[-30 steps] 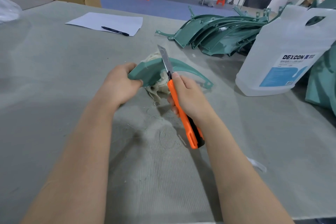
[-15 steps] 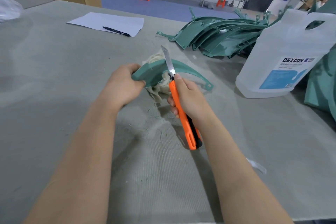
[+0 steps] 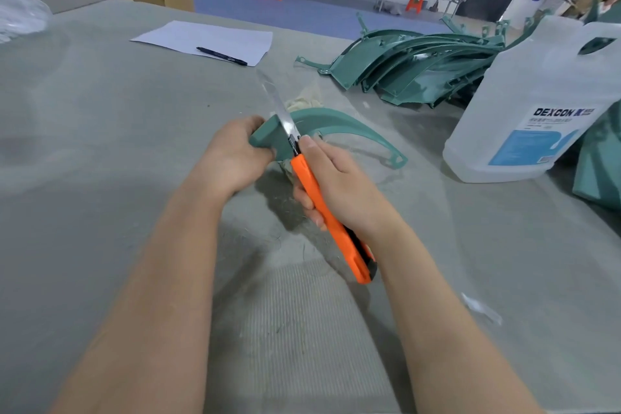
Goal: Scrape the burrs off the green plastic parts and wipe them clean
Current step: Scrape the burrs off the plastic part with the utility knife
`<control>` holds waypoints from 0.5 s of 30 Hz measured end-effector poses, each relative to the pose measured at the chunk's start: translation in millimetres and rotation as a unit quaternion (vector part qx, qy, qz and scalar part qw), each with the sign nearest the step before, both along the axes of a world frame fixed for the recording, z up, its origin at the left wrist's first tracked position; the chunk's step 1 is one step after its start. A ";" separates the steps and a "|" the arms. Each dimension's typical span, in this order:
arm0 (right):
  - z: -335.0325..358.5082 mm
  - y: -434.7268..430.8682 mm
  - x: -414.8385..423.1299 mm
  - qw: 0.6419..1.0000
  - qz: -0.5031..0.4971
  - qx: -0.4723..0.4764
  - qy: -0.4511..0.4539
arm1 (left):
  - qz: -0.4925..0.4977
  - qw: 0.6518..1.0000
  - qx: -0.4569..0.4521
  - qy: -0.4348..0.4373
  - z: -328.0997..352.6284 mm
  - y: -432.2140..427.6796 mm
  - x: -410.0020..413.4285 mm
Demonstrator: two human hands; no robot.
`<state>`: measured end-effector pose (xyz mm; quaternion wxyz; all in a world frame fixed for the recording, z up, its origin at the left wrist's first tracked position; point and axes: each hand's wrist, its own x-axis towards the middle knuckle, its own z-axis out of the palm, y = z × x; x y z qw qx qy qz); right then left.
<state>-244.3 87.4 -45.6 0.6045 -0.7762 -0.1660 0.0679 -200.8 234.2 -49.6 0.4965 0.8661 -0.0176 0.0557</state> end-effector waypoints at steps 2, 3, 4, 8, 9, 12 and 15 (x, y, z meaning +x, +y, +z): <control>0.8 -0.7 -2.9 0.999 0.027 -0.020 -0.018 | 0.000 1.000 0.005 -0.005 -1.6 -0.4 1.6; 1.4 -1.4 -4.4 0.998 0.040 -0.030 -0.027 | -0.005 1.000 0.013 -0.008 -1.3 -1.0 1.6; 2.2 -2.0 -4.9 0.998 0.046 -0.032 -0.031 | -0.012 1.000 0.017 -0.011 -1.4 -1.6 1.8; 7.8 -12.2 -1.5 0.999 -0.028 0.025 -0.020 | -0.009 1.000 0.012 -0.014 -0.9 -0.8 1.5; 8.3 -16.0 0.6 0.997 -0.065 0.022 -0.022 | -0.005 1.000 0.012 -0.015 -1.3 -0.8 1.1; 5.8 -22.3 5.7 0.989 -0.143 -0.036 -0.026 | -0.002 1.000 0.005 -0.014 -2.2 -0.3 0.2; 2.5 -20.2 7.0 0.986 -0.146 -0.074 -0.032 | -0.008 1.000 -0.007 -0.008 -2.3 -0.2 0.0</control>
